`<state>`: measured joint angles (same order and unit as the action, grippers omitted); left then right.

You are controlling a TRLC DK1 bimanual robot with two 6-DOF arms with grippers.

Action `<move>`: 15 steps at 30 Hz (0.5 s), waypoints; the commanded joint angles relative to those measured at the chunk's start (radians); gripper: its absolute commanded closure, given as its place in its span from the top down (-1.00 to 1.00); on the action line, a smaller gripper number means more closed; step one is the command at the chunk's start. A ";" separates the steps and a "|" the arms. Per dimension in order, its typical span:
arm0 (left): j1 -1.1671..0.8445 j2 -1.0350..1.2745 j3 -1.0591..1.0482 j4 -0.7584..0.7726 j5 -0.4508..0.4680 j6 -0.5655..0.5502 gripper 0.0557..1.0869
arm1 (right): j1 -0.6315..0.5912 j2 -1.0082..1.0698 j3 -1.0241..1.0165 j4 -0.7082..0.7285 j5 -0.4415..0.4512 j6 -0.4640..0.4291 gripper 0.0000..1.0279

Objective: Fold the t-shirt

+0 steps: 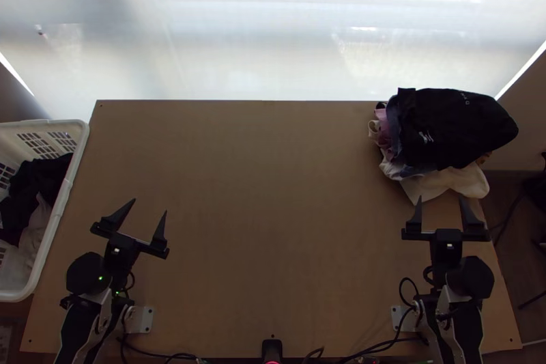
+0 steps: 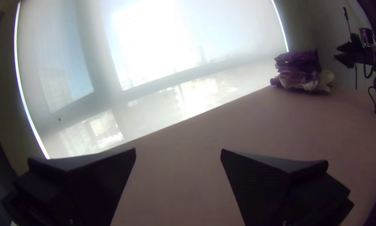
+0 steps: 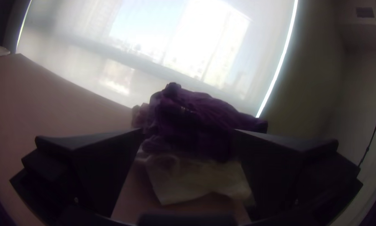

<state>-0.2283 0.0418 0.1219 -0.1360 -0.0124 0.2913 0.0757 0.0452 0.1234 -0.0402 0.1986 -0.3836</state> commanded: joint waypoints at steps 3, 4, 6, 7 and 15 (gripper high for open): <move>-0.043 -0.043 -0.044 -0.070 0.019 -0.014 0.92 | 0.049 -0.048 -0.030 -0.156 -0.002 -0.055 0.91; -0.043 -0.043 -0.044 -0.073 0.017 -0.011 0.92 | 0.050 -0.045 -0.031 -0.167 -0.002 -0.081 0.91; -0.043 -0.043 -0.044 -0.076 0.017 0.017 0.92 | -0.005 -0.045 -0.031 -0.176 -0.004 -0.103 0.91; -0.043 -0.043 -0.044 -0.077 0.017 0.025 0.92 | -0.050 -0.045 -0.031 -0.179 -0.018 -0.104 0.91; -0.048 -0.043 -0.045 -0.082 0.020 0.031 0.92 | -0.169 -0.045 -0.031 -0.207 -0.123 -0.106 0.91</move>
<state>-0.2687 0.0013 0.0826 -0.1970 0.0044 0.3115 -0.0311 0.0032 0.0944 -0.2142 0.1448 -0.4786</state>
